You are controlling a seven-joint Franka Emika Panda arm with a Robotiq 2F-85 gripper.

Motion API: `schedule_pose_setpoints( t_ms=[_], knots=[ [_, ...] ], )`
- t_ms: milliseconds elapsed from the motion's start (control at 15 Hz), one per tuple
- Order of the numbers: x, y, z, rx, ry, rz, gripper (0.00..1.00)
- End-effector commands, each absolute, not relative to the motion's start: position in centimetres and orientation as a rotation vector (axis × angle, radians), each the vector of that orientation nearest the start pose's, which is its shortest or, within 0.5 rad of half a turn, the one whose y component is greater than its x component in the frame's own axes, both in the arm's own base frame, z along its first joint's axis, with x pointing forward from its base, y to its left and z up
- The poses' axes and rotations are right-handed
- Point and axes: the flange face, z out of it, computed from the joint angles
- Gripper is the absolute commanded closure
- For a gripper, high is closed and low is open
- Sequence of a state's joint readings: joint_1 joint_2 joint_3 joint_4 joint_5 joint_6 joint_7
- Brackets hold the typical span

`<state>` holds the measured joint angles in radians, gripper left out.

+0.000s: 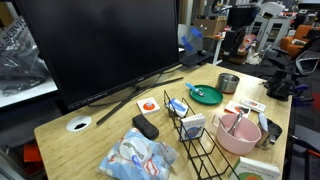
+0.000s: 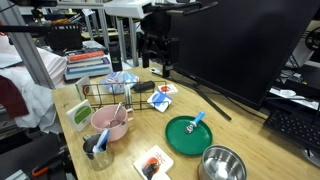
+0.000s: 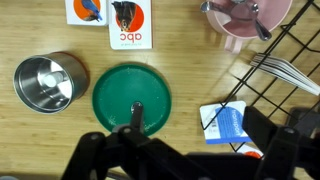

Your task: Pick up the spoon from the green plate and put it in the pink bowl

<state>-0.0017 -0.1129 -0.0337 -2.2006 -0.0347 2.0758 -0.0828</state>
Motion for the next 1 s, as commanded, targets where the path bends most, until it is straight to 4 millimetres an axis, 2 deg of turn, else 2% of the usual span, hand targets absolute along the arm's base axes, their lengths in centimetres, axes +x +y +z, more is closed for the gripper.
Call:
schedule_pose_setpoints(
  t_ms=[0,533,733,933],
  knots=[
    [50.9,-2.0,42.8,-3.167,-0.101,0.023,0.00],
    [51.1,-2.0,43.2,-3.168,-0.100,0.012,0.00],
    [51.7,-2.1,41.5,-3.118,-0.108,0.051,0.00],
    [52.9,-2.3,38.8,-3.109,-0.153,0.052,0.00]
  ],
)
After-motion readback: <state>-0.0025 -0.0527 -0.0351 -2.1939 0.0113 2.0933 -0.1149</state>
